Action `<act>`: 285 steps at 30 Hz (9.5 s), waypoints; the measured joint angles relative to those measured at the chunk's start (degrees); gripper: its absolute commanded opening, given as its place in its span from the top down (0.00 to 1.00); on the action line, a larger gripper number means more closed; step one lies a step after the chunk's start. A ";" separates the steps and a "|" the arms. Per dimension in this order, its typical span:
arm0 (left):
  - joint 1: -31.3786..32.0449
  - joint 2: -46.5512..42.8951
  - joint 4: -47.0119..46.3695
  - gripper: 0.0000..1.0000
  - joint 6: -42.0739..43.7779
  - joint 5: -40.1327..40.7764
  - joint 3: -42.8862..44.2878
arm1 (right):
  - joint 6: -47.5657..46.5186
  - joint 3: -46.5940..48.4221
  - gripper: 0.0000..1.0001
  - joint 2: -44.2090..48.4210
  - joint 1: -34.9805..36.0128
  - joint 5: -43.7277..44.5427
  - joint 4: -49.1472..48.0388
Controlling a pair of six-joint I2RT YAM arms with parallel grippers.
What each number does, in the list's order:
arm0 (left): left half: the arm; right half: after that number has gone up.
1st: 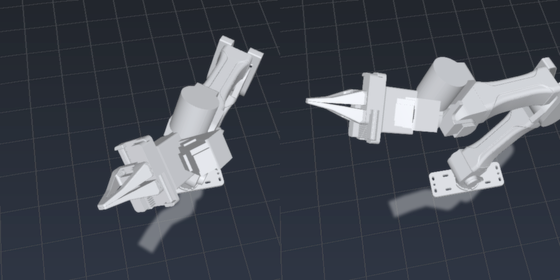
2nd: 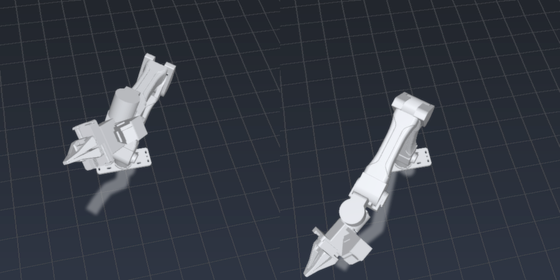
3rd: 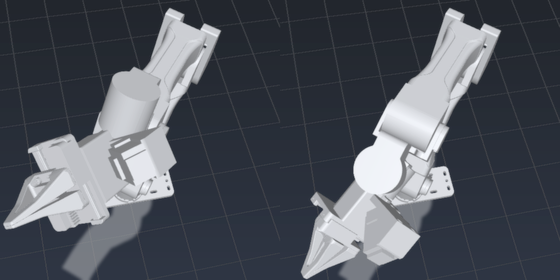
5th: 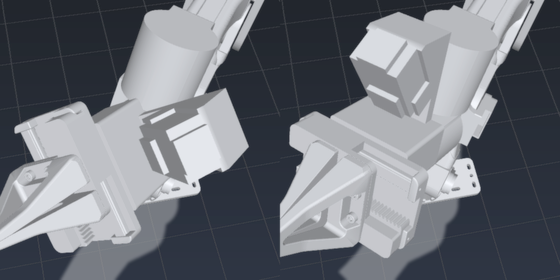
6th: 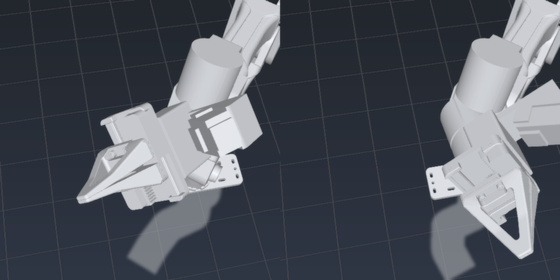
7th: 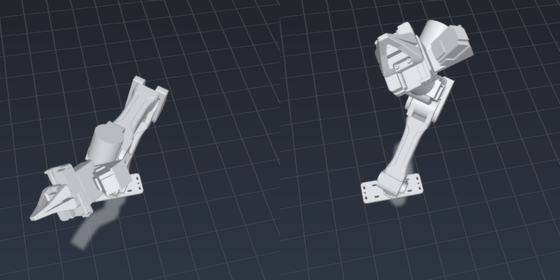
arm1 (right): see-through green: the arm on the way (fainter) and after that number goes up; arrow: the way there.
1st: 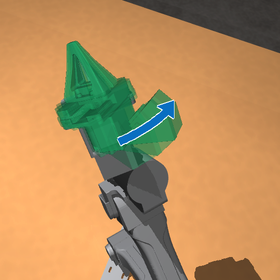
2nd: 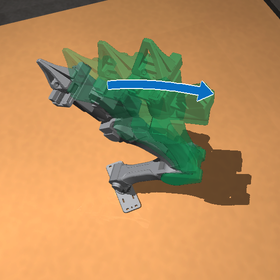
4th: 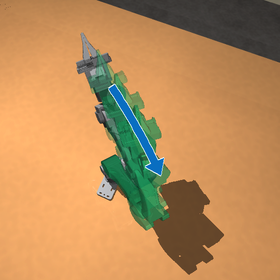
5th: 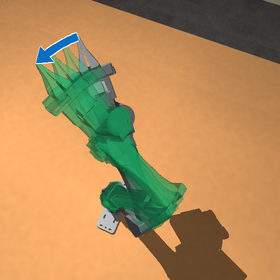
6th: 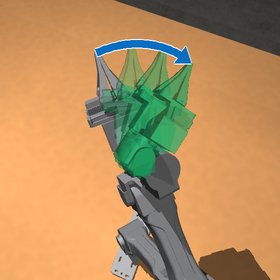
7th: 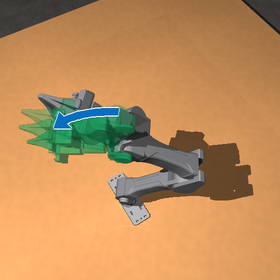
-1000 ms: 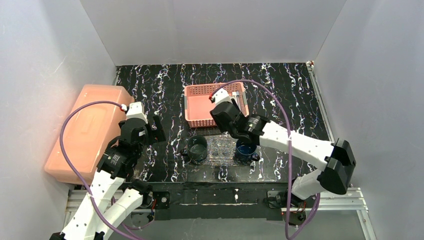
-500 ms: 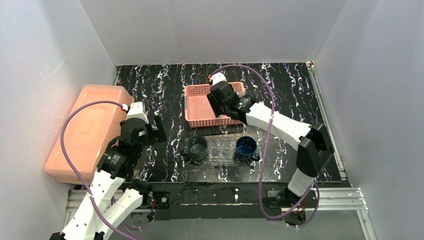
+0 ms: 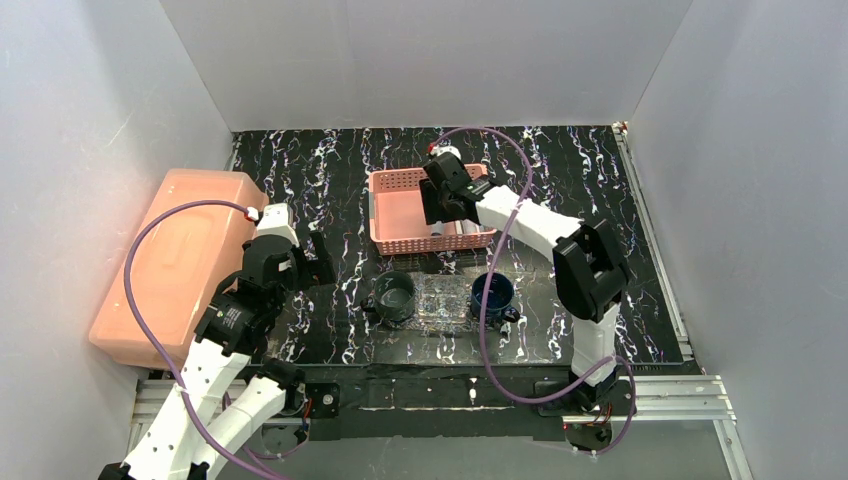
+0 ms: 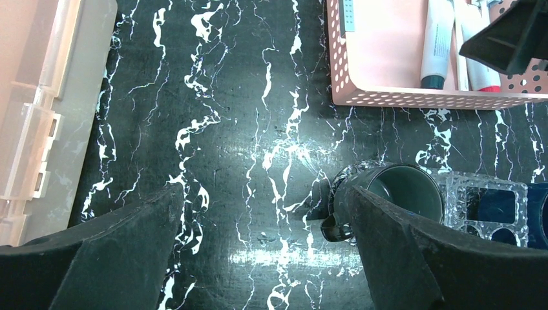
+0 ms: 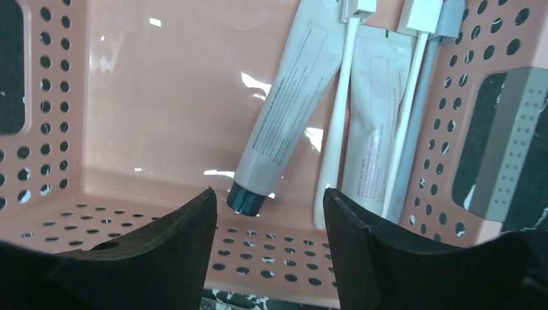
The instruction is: Prepare toiletry sets of a toothbrush and toothpaste on the tray
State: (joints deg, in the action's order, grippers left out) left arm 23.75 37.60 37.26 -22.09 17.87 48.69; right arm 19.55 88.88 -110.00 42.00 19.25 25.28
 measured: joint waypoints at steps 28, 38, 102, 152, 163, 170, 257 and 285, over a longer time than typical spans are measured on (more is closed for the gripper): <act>1.90 -0.70 -0.76 0.01 0.46 -0.44 -0.20 | 14.80 13.29 0.28 -16.52 -3.78 -1.62 0.24; 2.27 -1.01 -0.79 0.01 0.50 -0.39 -0.22 | 15.02 14.01 0.34 -19.06 -4.07 -1.57 0.33; 2.36 10.08 -13.68 0.01 -9.01 -33.22 -0.28 | 18.38 -29.24 0.72 28.39 -4.24 -26.45 -40.72; 6.75 11.47 -52.89 0.49 -34.49 -61.86 -1.53 | 38.95 -36.20 0.73 38.42 11.43 -24.44 -67.89; 6.75 11.63 -55.45 1.00 -35.63 -62.29 -1.99 | 39.19 -36.65 0.63 39.82 12.15 -23.69 -70.25; 6.75 11.63 -55.41 1.00 -36.04 -64.15 -3.26 | 37.64 -38.97 0.43 41.72 12.13 -22.18 -68.94; 40.92 7.96 19.30 1.00 23.43 0.50 16.52 | 27.63 -24.20 0.45 40.02 10.23 -41.35 -20.15; 40.94 8.15 18.88 1.00 23.63 1.46 15.78 | 30.03 -25.05 0.99 37.83 10.03 -45.33 -23.76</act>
State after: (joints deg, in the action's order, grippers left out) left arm 64.69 45.76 56.14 1.54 19.33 64.47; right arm 49.58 63.83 -72.16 52.03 -26.09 1.52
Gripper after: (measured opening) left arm 0.336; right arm 0.043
